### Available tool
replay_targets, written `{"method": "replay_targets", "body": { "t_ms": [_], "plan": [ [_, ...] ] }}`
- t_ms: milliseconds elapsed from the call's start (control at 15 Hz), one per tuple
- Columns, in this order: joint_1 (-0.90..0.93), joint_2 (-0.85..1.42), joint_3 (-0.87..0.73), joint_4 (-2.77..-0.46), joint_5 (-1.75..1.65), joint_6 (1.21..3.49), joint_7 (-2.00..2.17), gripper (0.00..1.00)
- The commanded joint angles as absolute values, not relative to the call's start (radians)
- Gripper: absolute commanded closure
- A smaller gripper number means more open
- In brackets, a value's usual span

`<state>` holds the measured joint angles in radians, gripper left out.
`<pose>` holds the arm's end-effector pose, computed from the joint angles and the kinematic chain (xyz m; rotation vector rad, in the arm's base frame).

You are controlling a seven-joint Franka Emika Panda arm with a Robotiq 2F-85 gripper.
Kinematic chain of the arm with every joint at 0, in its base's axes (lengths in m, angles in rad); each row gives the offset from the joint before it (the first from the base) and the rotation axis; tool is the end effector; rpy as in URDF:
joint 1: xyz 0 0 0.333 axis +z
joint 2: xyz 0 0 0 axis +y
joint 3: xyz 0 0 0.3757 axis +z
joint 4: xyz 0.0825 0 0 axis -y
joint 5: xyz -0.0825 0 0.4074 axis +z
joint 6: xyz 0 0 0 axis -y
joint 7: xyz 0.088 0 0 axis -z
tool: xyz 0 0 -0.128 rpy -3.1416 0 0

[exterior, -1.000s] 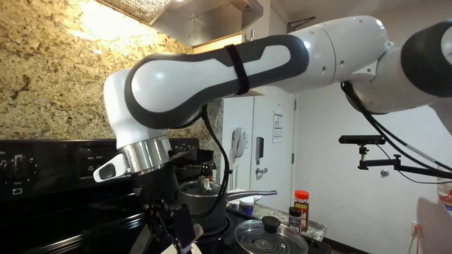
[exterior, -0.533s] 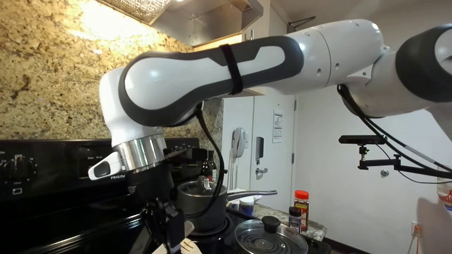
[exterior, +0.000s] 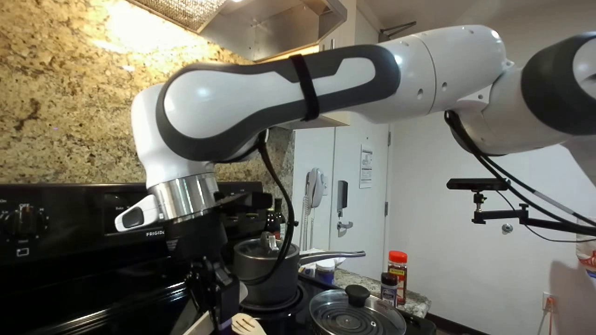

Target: Remove the cooking stick from the pot and put on the stove

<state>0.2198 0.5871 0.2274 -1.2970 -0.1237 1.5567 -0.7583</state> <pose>0.6810 0.2679 0.4106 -2.5118 -1.7298 0.4737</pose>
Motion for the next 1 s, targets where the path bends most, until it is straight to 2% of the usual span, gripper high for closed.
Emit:
{"method": "replay_targets", "body": {
  "t_ms": [0,933],
  "plan": [
    [0.207,0.587,0.237,-1.279,-0.097,1.55,-0.783,0.98],
    [0.134,0.489,0.23,-1.346,0.051,1.646,-0.764,0.98]
  ]
}}
